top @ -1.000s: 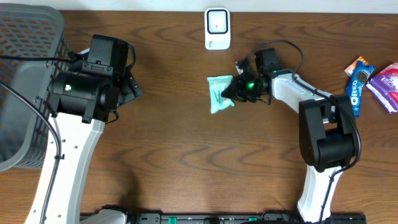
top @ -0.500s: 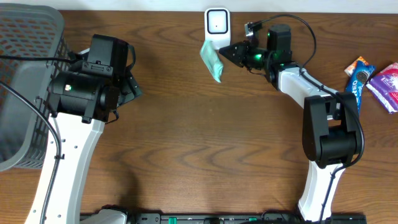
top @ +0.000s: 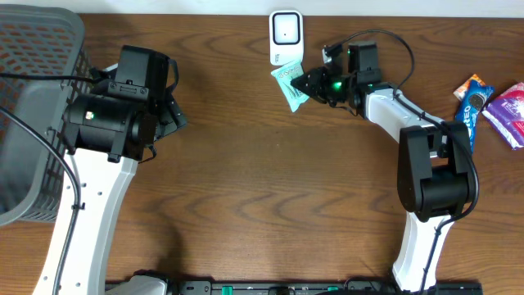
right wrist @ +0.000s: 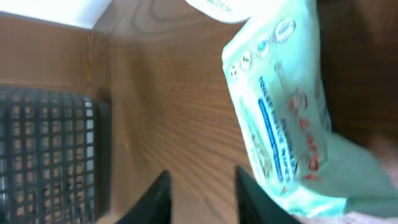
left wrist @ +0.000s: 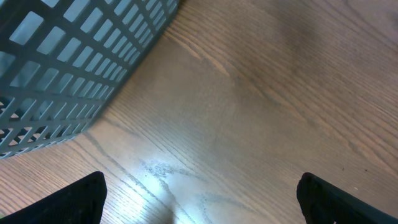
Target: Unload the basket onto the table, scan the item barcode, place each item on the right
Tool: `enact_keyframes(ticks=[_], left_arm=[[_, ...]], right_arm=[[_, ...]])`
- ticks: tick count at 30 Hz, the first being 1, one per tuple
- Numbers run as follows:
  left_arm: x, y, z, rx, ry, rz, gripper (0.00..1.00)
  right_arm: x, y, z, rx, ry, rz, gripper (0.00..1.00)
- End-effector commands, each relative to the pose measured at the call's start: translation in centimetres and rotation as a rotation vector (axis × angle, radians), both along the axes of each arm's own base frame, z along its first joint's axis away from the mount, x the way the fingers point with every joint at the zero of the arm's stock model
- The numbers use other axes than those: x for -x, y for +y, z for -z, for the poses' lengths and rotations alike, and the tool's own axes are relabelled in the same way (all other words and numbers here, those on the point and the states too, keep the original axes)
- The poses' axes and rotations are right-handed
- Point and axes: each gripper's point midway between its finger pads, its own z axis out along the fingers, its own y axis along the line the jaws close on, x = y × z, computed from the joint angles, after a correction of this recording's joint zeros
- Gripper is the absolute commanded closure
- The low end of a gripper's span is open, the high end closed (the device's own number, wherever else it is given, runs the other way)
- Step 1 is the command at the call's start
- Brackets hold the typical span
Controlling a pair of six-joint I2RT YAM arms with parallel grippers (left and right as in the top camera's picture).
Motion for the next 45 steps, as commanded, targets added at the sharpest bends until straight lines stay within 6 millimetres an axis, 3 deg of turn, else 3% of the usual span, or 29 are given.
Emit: enact_keyframes(ticks=[1, 4, 9, 13, 15, 17, 21, 26, 32, 36, 38, 41, 42, 45], left_arm=[[-0.1, 0.4, -0.2, -0.023, -0.001, -0.002, 0.02], [-0.1, 0.4, -0.2, -0.023, -0.001, -0.002, 0.02], [-0.1, 0.4, -0.2, -0.023, -0.001, -0.002, 0.02], [-0.1, 0.4, -0.2, -0.023, -0.001, -0.002, 0.02], [-0.1, 0.4, -0.2, -0.023, -0.001, -0.002, 0.02], [-0.1, 0.4, -0.2, -0.023, -0.001, -0.002, 0.02], [-0.1, 0.4, -0.2, -0.023, -0.001, -0.002, 0.02], [-0.1, 0.4, -0.2, -0.023, -0.001, -0.002, 0.02], [-0.1, 0.4, -0.2, -0.023, -0.001, -0.002, 0.02], [-0.1, 0.4, -0.2, -0.023, -0.001, -0.002, 0.02], [-0.1, 0.4, -0.2, -0.023, -0.001, -0.002, 0.02], [-0.1, 0.4, -0.2, -0.023, -0.001, -0.002, 0.02], [-0.1, 0.4, -0.2, -0.023, -0.001, -0.002, 0.02], [-0.1, 0.4, -0.2, -0.023, -0.001, -0.002, 0.02]], right_arm=[[-2.3, -0.7, -2.5, 0.036, -0.131, -0.002, 0.60], [-4.3, -2.2, -3.6, 0.089, -0.173, 0.066, 0.50], [-6.3, -4.9, -3.0, 0.258, -0.215, 0.183, 0.40], [-6.1, -5.2, -1.9, 0.294, -0.202, 0.176, 0.37], [-6.0, -5.1, -0.8, 0.303, -0.182, 0.174, 0.31], [-6.1, -4.7, 0.3, 0.303, -0.178, 0.165, 0.25], [-5.6, -3.4, 3.0, 0.314, -0.143, 0.133, 0.24], [-4.5, -2.0, 6.2, 0.324, -0.088, 0.090, 0.38], [-3.1, -0.5, 6.7, 0.298, -0.058, 0.025, 0.47], [-1.2, 0.1, 8.0, 0.350, -0.020, -0.044, 0.50], [-0.2, -0.4, 9.1, 0.421, 0.009, -0.060, 0.60], [0.8, -1.0, 10.1, 0.488, 0.058, -0.055, 0.93], [1.0, -1.0, 10.2, 0.487, 0.067, -0.057, 0.99], [1.4, -0.1, 9.7, 0.429, 0.068, -0.089, 0.99]])
